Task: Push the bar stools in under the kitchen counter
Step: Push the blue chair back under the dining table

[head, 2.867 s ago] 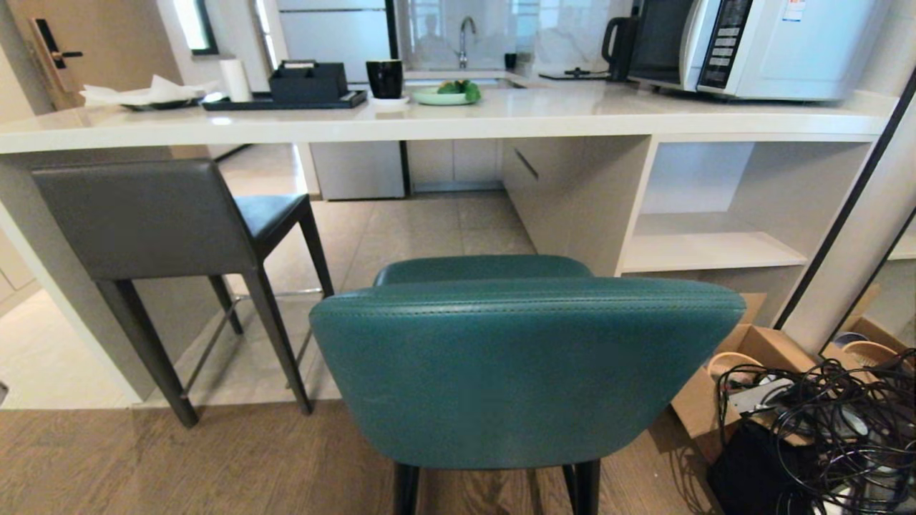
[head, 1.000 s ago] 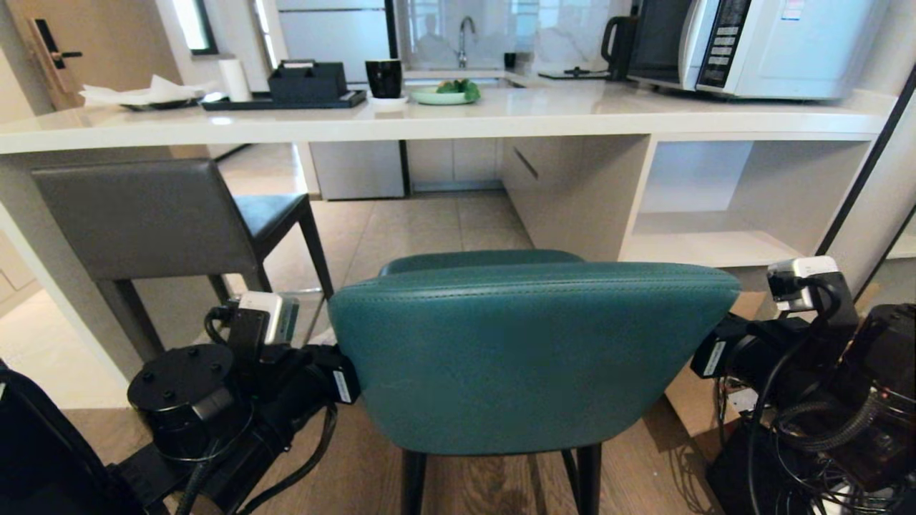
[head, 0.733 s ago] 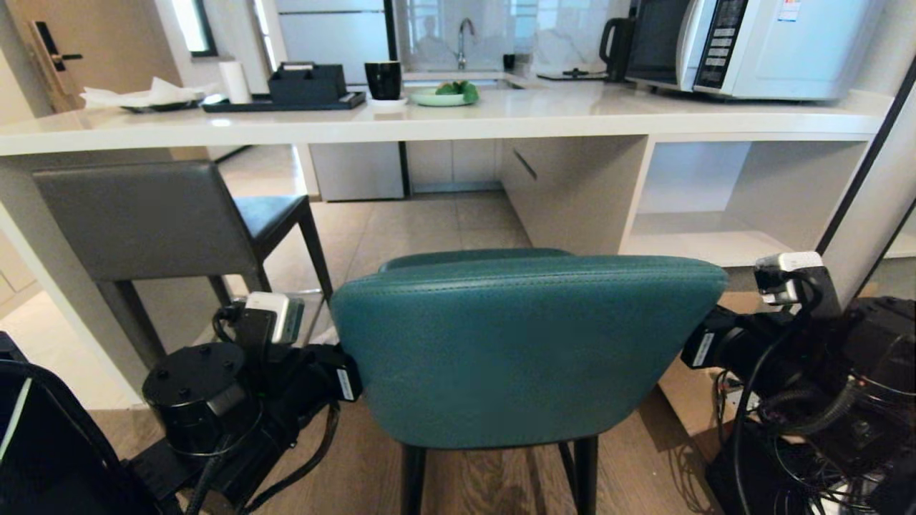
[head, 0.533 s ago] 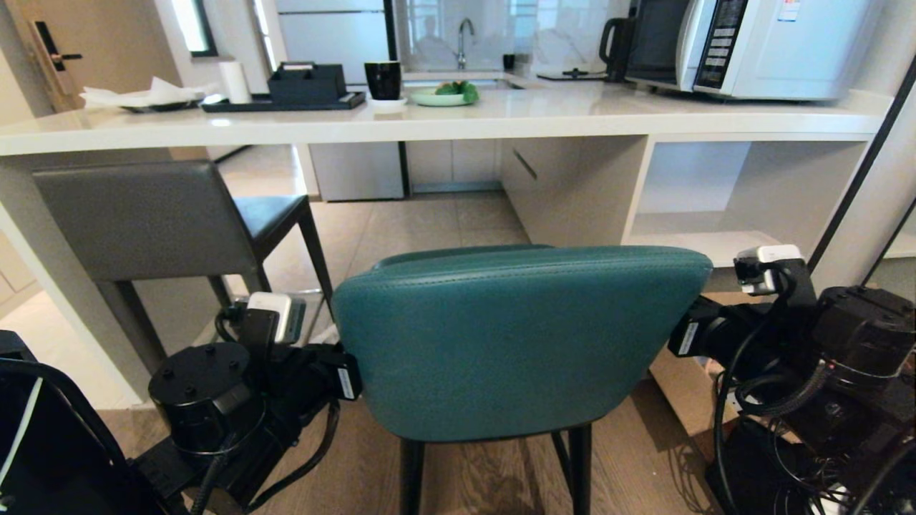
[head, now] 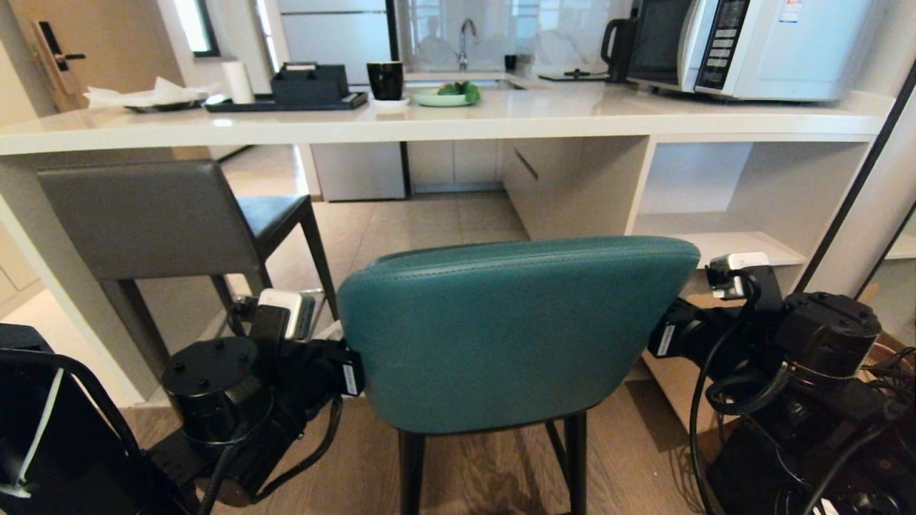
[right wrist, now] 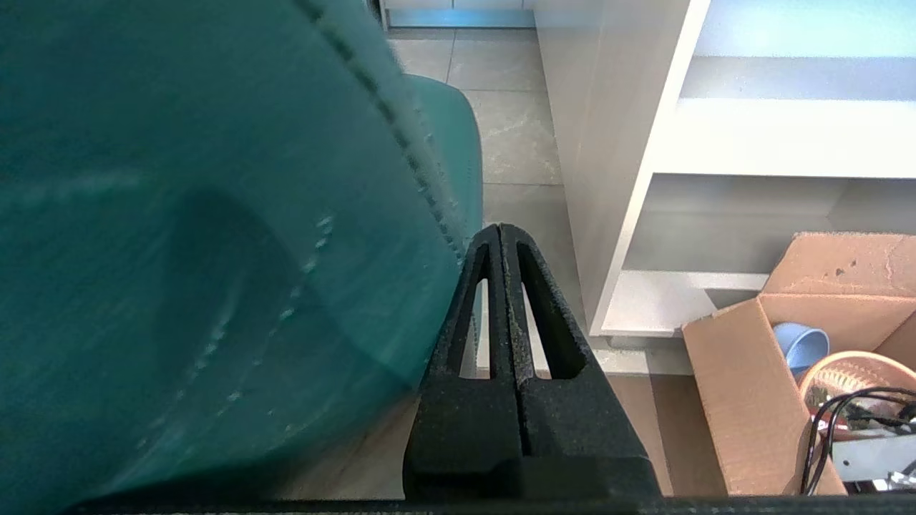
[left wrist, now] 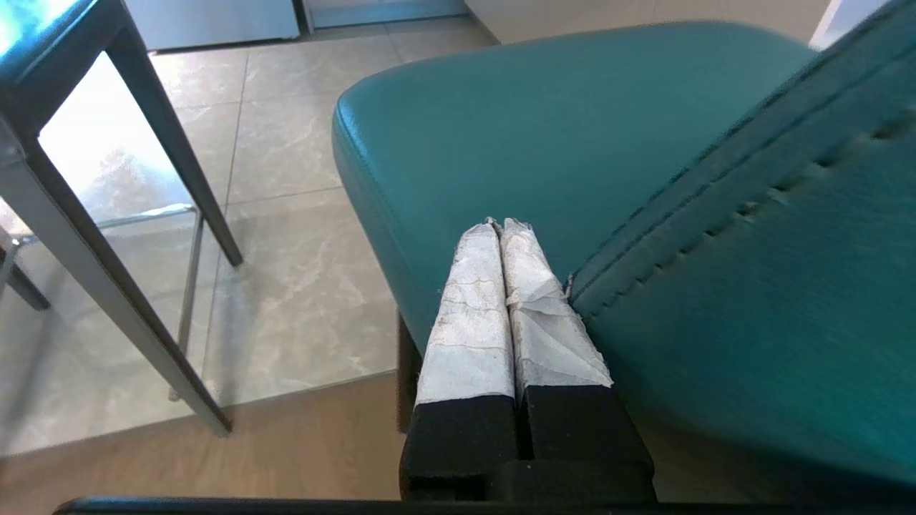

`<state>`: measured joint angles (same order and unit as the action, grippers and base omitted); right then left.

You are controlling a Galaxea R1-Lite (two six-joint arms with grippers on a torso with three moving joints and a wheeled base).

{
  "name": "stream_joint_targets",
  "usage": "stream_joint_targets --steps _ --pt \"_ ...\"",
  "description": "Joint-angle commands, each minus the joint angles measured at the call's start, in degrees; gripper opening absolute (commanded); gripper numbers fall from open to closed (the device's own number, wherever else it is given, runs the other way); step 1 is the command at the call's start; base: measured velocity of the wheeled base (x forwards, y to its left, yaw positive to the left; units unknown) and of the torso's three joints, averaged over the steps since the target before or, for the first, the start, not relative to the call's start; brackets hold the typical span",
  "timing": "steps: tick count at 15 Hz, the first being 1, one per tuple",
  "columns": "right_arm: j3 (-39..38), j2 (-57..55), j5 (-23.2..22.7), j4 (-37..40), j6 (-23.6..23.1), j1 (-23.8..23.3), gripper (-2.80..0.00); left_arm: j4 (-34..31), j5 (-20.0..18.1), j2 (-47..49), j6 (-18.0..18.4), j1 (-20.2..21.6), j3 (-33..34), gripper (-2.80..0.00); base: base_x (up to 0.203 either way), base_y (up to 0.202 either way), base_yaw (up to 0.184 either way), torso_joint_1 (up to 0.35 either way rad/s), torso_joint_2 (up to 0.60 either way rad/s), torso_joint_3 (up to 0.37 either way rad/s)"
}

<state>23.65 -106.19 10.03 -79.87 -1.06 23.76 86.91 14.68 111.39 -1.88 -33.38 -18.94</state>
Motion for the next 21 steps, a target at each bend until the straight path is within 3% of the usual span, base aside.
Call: stream_joint_targets --steps 1,8,15,21 --pt "-0.62 -0.25 -0.36 -1.07 0.18 -0.03 -2.8 0.75 0.37 1.04 1.08 2.95 -2.67 -2.8 0.0 0.0 0.0 0.0 0.0 0.0" --pt "-1.49 -0.16 -0.37 -1.43 -0.08 0.06 -2.8 0.75 -3.78 2.89 2.41 12.73 -5.48 -2.8 0.0 0.0 0.0 0.0 0.0 0.0" --pt "4.43 -3.89 -0.51 -0.9 -0.34 -0.52 -2.8 0.75 -3.29 3.14 2.41 8.52 -6.17 -2.8 0.0 0.0 0.0 0.0 0.0 0.0" --pt "9.4 -8.95 -0.54 -0.38 -1.23 -1.28 -2.8 0.75 -3.34 3.58 2.41 7.45 -6.38 -2.8 0.0 0.0 0.0 0.0 0.0 0.0"
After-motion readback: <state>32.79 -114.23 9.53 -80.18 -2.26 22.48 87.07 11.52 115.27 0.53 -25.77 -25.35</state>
